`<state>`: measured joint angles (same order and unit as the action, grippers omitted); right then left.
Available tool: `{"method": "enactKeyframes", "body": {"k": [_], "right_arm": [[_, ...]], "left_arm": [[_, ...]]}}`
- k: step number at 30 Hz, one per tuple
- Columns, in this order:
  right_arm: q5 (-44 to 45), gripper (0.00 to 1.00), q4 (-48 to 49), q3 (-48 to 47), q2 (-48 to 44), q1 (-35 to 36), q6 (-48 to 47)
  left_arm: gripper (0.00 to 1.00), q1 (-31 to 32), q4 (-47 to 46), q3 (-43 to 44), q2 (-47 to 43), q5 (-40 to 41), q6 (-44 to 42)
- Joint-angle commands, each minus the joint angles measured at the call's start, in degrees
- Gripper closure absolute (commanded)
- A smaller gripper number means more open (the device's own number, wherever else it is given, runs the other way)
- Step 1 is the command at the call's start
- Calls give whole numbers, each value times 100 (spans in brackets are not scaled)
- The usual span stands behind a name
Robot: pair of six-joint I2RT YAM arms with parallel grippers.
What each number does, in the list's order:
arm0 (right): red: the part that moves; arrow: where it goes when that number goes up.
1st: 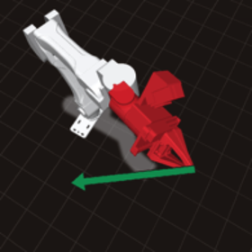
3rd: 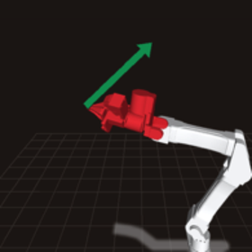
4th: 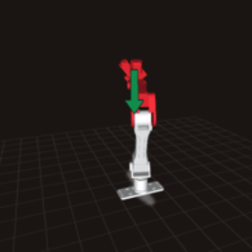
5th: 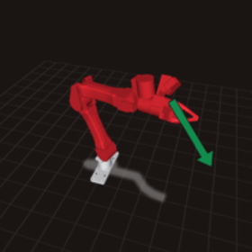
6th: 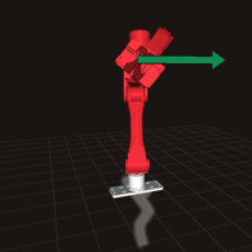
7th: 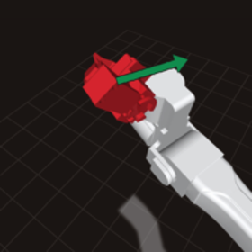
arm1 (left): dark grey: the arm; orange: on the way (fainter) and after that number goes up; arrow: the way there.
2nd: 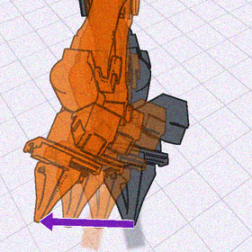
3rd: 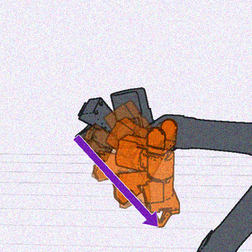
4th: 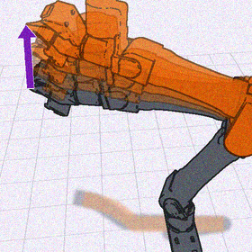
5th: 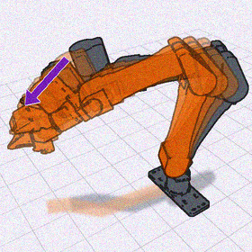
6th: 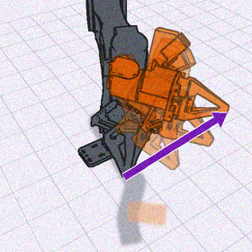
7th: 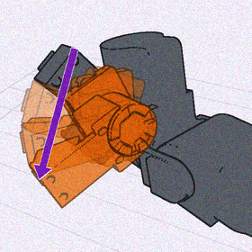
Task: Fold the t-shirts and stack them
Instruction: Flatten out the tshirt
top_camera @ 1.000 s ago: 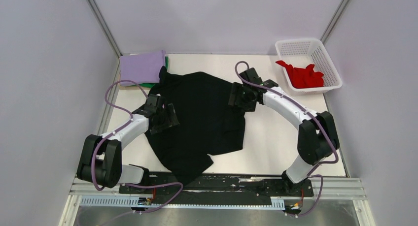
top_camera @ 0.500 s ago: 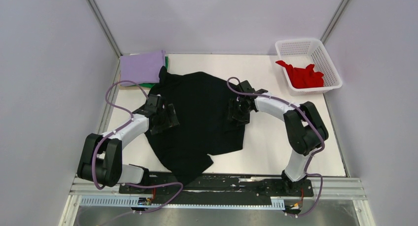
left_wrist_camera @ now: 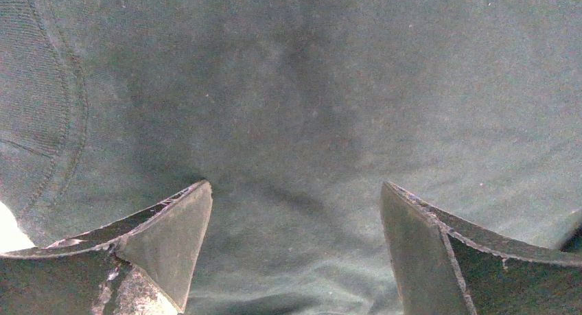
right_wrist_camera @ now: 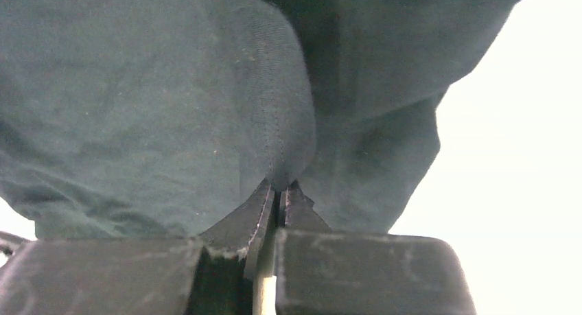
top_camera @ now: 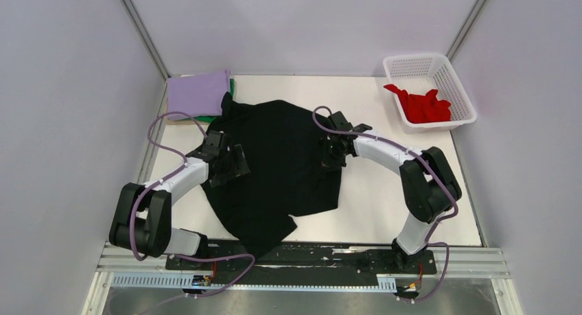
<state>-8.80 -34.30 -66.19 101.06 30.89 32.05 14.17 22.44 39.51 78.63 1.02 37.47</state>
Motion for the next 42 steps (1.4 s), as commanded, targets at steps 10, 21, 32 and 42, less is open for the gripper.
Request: {"method": "enactKeyframes", "body": {"k": [10, 21, 32, 42], "right_arm": [[2785, 98, -2794, 889, -1718, -1484, 1386], [3180, 7, -2293, 705, -2148, -2566, 1692], [-341, 0, 1621, 950, -1165, -1929, 498], [550, 0, 1619, 91, 551, -2295, 449]], "left_arm": [[0, -11, -11, 303, 764, 127, 273], [0, -11, 348, 1166, 1625, 36, 34], [0, -13, 402, 2835, 3261, -627, 36], [0, 32, 794, 5258, 5023, -904, -13]]}}
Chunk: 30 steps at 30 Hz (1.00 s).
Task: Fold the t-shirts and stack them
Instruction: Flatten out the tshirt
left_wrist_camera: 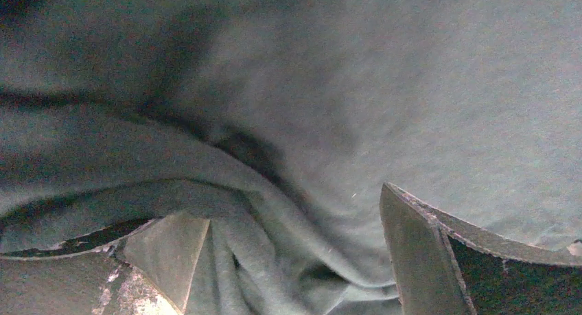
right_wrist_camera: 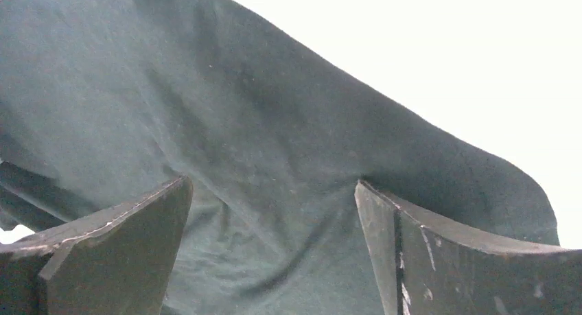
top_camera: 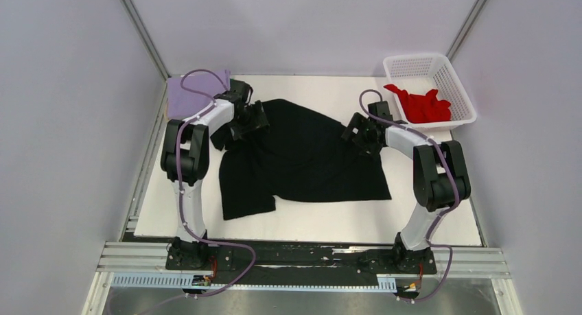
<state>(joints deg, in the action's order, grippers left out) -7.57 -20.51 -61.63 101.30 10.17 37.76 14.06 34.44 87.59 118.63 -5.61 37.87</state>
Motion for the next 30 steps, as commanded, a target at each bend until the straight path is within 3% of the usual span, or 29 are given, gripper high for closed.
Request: {"method": "enactKeyframes", "body": {"k": [1, 6, 11, 13, 17, 21, 26, 30], "right_arm": [[477, 0, 241, -473, 654, -297, -120], [669, 0, 213, -1092, 901, -597, -311], [1033, 0, 150, -1098, -152, -574, -483], [1103, 0, 164, -804, -817, -543, -469], [1333, 0, 174, 74, -2271, -552, -245], [2081, 0, 127, 1303, -3533, -633, 491], [2248, 0, -30, 2105, -4515, -694, 554], [2158, 0, -225, 2298, -4697, -697, 514]], "left_arm": [[0, 43, -365, 617, 1133, -238, -80], [0, 60, 142, 2086, 1705, -129, -244], [0, 170, 297, 2122, 843, 374, -628], [0, 240, 217, 1592, 72, 614, -751], [0, 408, 103, -356, -1702, 1175, -720], [0, 421, 585, -1938, -3440, 1599, -282], [0, 421, 1256, -3230, -4585, 1558, 298], [0, 421, 1442, -3909, -5033, 1318, 521]]}}
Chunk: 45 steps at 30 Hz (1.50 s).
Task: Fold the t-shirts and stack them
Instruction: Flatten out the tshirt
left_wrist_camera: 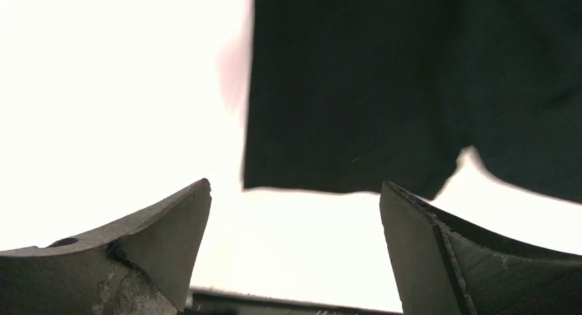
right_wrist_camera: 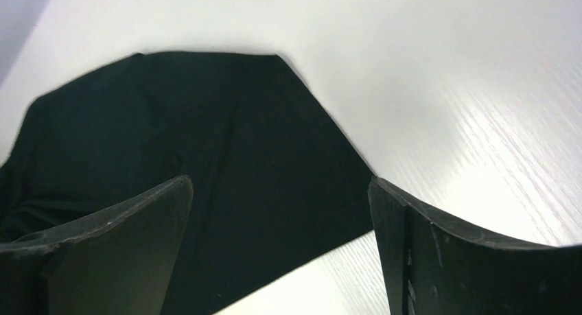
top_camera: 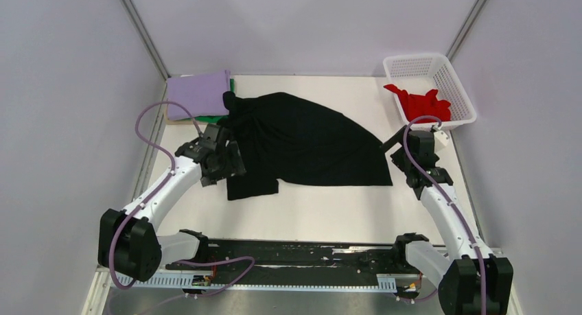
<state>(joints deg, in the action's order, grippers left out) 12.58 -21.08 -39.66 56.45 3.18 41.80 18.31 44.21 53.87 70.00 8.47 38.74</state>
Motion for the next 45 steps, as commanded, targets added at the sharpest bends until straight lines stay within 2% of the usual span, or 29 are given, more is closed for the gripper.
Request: {"method": "enactKeyframes", "body": {"k": [1, 5, 11, 12, 15, 19, 23, 32, 34, 38, 41, 45], "right_arm": [[129, 0, -216, 100, -163, 0, 116], [-81, 0, -372, -49, 241, 1, 106], [-115, 0, -635, -364, 1114, -2, 104], [-154, 0, -687, -413, 1248, -2, 126], [-256, 0, -743, -479, 1470, -9, 185], [-273, 0, -757, -490, 1506, -17, 143], [-148, 0, -806, -479, 1392, -34, 97], [-150, 0, -1218, -499, 1145, -148, -23], [-150, 0, -1338, -482, 1081, -170, -23], [-163, 0, -1523, -409, 986, -209, 24], [-223, 0, -1615, -319, 993, -228, 51], [-197, 2, -1616, -293, 1431, -238, 54]], "left_arm": [[0, -7, 417, -703, -208, -178, 459], [5, -5, 178, -964, -35, -575, 513], [23, -3, -386, -1281, 522, -672, 546], [28, -3, -538, -1332, 668, -680, 551], [32, -2, -964, -1482, 896, -624, 677], [36, -2, -1293, -1482, 1207, -448, 781], [46, -1, -1349, -1310, 1437, -257, 730], [49, -1, -1394, -825, 1975, -221, 441], [53, -2, -1426, -741, 2061, -245, 379], [74, -2, -1550, -597, 2203, -432, 200], [99, -3, -1618, -525, 2268, -539, 96], [100, -2, -1544, -566, 2147, -462, 24]]}}
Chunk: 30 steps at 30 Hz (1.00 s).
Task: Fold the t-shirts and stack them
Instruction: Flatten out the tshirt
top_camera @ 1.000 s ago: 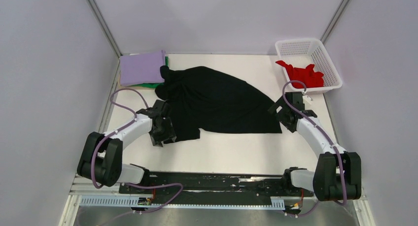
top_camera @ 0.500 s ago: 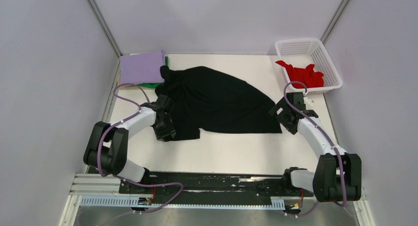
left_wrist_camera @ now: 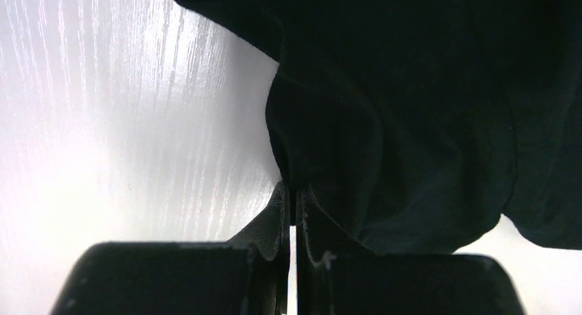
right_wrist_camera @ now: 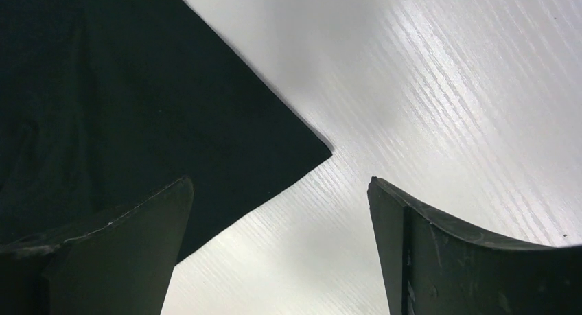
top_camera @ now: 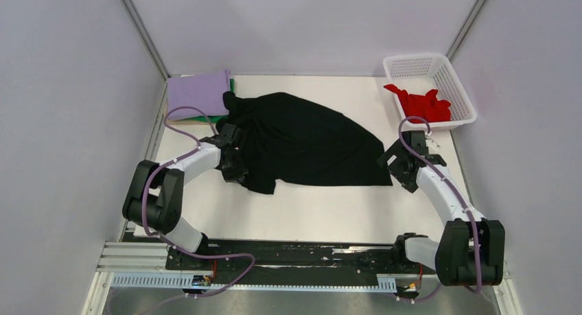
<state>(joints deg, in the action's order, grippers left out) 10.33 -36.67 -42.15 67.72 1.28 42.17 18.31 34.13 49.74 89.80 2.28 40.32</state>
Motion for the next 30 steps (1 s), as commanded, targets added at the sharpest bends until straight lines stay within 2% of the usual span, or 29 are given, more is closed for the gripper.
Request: {"method": "enactKeyframes", "body": {"k": [1, 6, 9, 15, 20, 24, 25, 28, 30], "right_arm": [[3, 3, -56, -100, 468, -51, 31], [-560, 24, -117, -397, 1203, -53, -58], [-570, 27, -113, -377, 1410, -47, -9], [-619, 39, -61, -469, 1708, -16, -34], [-515, 41, 56, -564, 1997, 47, -50], [-399, 49, 119, -770, 2341, 101, -40], [-373, 53, 158, -821, 2402, 131, -28], [-228, 73, 291, -1034, 2591, 236, -103], [-207, 95, 326, -1296, 2672, 258, -233]], "left_arm": [[100, -2, -510, -177, 124, 167, -140], [100, -4, -203, -404, -438, 205, -147], [100, -5, 95, -547, -837, 347, -104], [100, 3, 415, -739, -1487, 343, 21], [100, -2, 406, -784, -1743, 304, 106], [100, 1, 354, -784, -1819, 302, 145], [100, -1, 347, -775, -1841, 301, 161], [100, -1, 246, -738, -1895, 289, 206], [100, -4, 224, -539, -1950, 294, 164]]}}
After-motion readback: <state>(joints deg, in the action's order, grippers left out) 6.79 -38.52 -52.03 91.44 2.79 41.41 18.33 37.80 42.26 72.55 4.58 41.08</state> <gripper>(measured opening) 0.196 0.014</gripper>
